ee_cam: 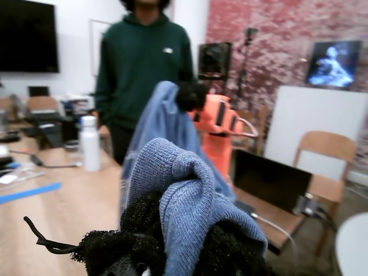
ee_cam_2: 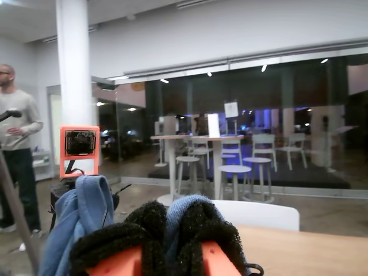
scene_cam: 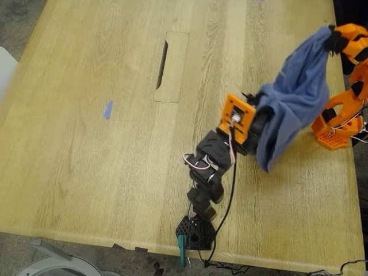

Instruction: Fold a T-shirt

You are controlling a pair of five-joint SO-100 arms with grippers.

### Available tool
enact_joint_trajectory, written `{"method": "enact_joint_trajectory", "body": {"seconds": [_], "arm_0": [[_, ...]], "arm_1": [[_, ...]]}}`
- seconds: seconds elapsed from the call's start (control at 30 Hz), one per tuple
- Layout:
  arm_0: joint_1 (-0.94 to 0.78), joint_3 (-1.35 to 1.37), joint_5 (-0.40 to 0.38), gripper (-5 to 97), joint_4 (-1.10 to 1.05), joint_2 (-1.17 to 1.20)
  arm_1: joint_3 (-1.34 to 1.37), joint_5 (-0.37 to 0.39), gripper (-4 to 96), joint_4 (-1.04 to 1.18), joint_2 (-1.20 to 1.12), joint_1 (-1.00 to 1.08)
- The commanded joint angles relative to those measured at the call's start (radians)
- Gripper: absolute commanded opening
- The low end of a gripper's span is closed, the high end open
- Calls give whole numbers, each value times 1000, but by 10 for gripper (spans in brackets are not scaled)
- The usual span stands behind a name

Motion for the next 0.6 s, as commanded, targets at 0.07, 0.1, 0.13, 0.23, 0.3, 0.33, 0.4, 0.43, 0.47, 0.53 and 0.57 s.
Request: {"method": "enact_joint_trajectory", "body": {"seconds": [0.07,0.1,0.13,0.23,0.3,0.33,0.4,0.43,0.47,0.53,0.57], "arm_0": [[78,-3,-3,-2,41,78],[94,-3,-3,-2,54,81],[101,-3,-3,-2,67,83],[115,-3,-3,-2,78,84],[124,-3,-3,-2,81,83],[126,-3,-5,-2,100,83],[103,-3,-12,-2,155,83],[78,-3,-15,-2,192,83],[57,-9,-17,-2,221,89],[0,-20,-23,-2,268,78],[-23,-29,-26,-2,281,63]], "arm_1": [[2,-8,61,32,25,-35],[2,-8,61,46,29,-32],[3,-5,61,58,34,-31],[25,2,60,81,57,-34],[28,3,60,97,61,-35],[31,6,59,123,67,-35],[95,25,59,164,110,-14],[152,37,59,164,140,-6],[218,48,59,146,172,6],[334,63,60,107,238,28],[402,66,61,78,268,32]]}}
